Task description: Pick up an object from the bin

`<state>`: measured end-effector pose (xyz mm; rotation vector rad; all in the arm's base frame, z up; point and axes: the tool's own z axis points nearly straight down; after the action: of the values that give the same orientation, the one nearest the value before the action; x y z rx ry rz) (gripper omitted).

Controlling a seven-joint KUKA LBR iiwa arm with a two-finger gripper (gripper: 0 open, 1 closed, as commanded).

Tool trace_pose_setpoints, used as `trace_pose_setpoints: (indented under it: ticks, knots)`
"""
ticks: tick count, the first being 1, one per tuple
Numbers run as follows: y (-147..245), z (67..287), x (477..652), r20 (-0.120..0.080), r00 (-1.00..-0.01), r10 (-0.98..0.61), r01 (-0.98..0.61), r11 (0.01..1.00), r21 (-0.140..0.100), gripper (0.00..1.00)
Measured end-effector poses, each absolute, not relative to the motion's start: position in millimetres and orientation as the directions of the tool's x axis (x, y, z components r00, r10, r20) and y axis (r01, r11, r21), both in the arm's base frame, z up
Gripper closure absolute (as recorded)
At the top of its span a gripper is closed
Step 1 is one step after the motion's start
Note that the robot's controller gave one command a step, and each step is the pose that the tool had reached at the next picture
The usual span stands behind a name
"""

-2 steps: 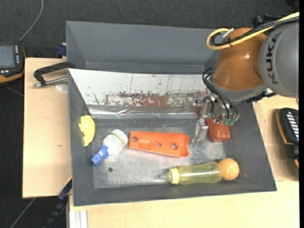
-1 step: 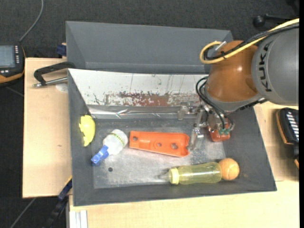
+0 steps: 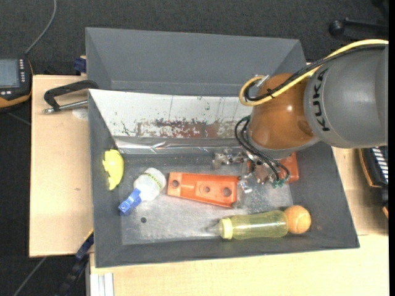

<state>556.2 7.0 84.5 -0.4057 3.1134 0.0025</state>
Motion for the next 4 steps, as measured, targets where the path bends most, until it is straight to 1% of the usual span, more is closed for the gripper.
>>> trace_pose_setpoints:
  ticks: [1, 3, 4]
  knots:
    - [26, 72, 564.7, -0.016, -0.955, -0.296, -0.296, 0.955, -0.003, 1.0]
    - [26, 72, 564.2, -0.016, -0.955, -0.296, -0.296, 0.955, -0.003, 1.0]
    - [31, 134, 574.5, -0.021, -0.894, -0.447, -0.447, 0.894, -0.006, 1.0]
